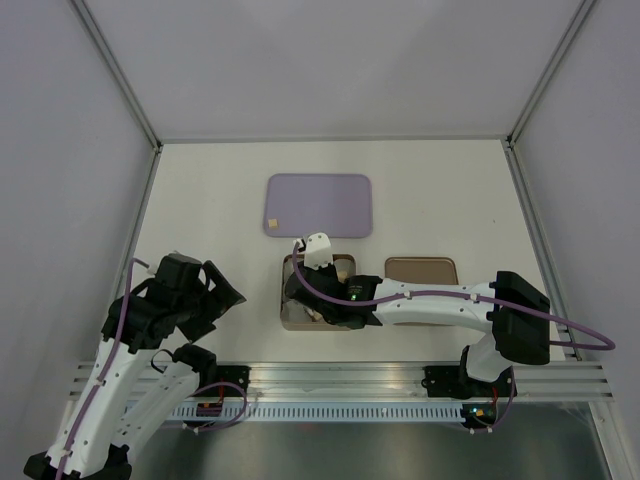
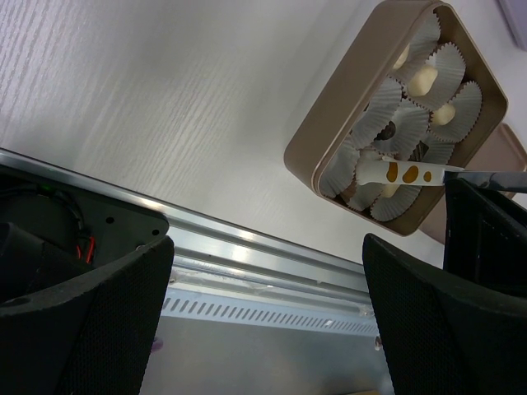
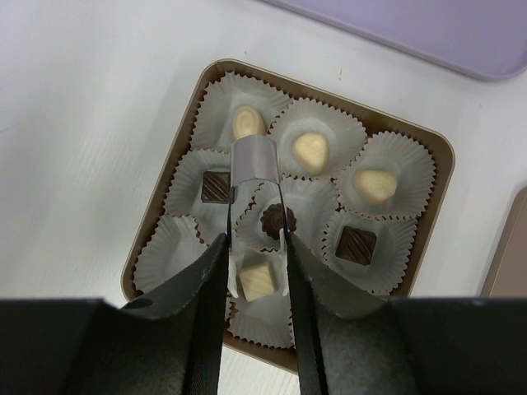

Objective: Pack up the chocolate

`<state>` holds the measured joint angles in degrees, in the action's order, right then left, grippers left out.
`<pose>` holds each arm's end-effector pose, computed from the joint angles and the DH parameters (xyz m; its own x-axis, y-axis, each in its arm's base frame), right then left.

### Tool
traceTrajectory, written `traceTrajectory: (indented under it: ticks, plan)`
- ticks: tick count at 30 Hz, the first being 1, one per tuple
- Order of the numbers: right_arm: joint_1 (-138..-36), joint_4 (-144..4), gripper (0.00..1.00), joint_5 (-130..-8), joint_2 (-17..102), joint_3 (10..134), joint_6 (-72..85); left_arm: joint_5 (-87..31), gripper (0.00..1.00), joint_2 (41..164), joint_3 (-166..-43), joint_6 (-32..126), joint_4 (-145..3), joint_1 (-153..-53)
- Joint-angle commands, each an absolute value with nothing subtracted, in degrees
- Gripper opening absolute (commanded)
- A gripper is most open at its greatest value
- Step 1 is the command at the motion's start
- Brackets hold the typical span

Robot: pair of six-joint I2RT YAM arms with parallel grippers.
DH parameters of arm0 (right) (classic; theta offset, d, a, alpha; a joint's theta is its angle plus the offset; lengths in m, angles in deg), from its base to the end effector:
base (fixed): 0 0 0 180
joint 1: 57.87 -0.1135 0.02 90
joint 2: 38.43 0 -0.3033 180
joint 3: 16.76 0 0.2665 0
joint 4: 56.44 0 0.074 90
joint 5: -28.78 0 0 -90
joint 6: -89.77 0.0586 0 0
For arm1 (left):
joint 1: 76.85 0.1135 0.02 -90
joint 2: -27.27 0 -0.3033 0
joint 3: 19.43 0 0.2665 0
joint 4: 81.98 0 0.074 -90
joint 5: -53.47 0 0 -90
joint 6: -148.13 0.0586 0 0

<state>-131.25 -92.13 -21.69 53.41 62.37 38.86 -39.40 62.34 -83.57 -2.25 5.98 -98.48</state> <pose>0.1412 0.3428 0.2689 -0.5558 -0.1617 -0.8154 -0.3450 0.9373 0.0492 0.0691 -0.0242 0.3038 -0.6925 -0.6594 -0.2926 -0.5218 0.7379 -0.4280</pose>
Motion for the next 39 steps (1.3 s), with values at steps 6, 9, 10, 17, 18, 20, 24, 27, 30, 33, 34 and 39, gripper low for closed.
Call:
traceTrajectory:
  ticks: [6,9,10,17,18,20,24,27,30,33,34,39]
  plan:
    - [-131.52,-90.19,0.36,-19.29,52.81,63.48,39.94,-39.69,1.00,61.55,-83.59,-4.09,6.88,-98.65]
    - [-131.52,-91.07,0.34,-19.38,51.84,63.75,40.20,-39.78,1.00,61.20,-83.68,-4.18,7.14,-98.65]
    - [-131.52,-91.51,0.34,-19.38,51.49,64.01,40.29,-39.78,1.00,61.29,-83.59,-4.18,7.14,-98.65]
    - [-131.70,-94.67,0.34,-18.07,47.19,67.69,38.36,-39.69,1.00,61.37,-83.77,-4.45,7.14,-98.74]
    - [-131.70,-95.03,0.34,-17.97,46.92,68.40,38.01,-39.69,1.00,61.46,-83.85,-4.53,7.05,-98.65]
    - [-131.70,-95.21,0.34,-16.75,46.30,70.59,36.26,-39.69,1.00,61.72,-84.20,-4.62,7.14,-98.74]
    - [-131.35,-93.28,0.34,-14.72,47.70,75.34,32.48,-39.69,1.00,62.43,-85.26,-4.27,6.96,-98.65]
    - [-129.51,-88.89,0.34,-14.81,50.95,79.47,28.88,-39.61,1.00,63.31,-86.05,-4.01,6.79,-98.65]
    - [-127.23,-84.41,0.35,-14.72,56.04,84.91,24.93,-39.78,1.00,63.66,-86.49,-3.74,6.79,-98.65]
    - [-124.76,-80.54,0.35,-15.42,61.93,89.84,22.90,-39.69,1.00,63.66,-86.76,-3.48,6.70,-98.74]
    - [-124.15,-79.74,0.35,-15.95,64.90,92.37,22.80,-39.69,1.00,63.66,-86.76,-3.39,6.70,-98.65]
    - [-121.33,-77.28,0.34,-17.18,73.01,98.54,19.11,-39.87,1.00,63.75,-86.76,-2.16,6.52,-98.65]
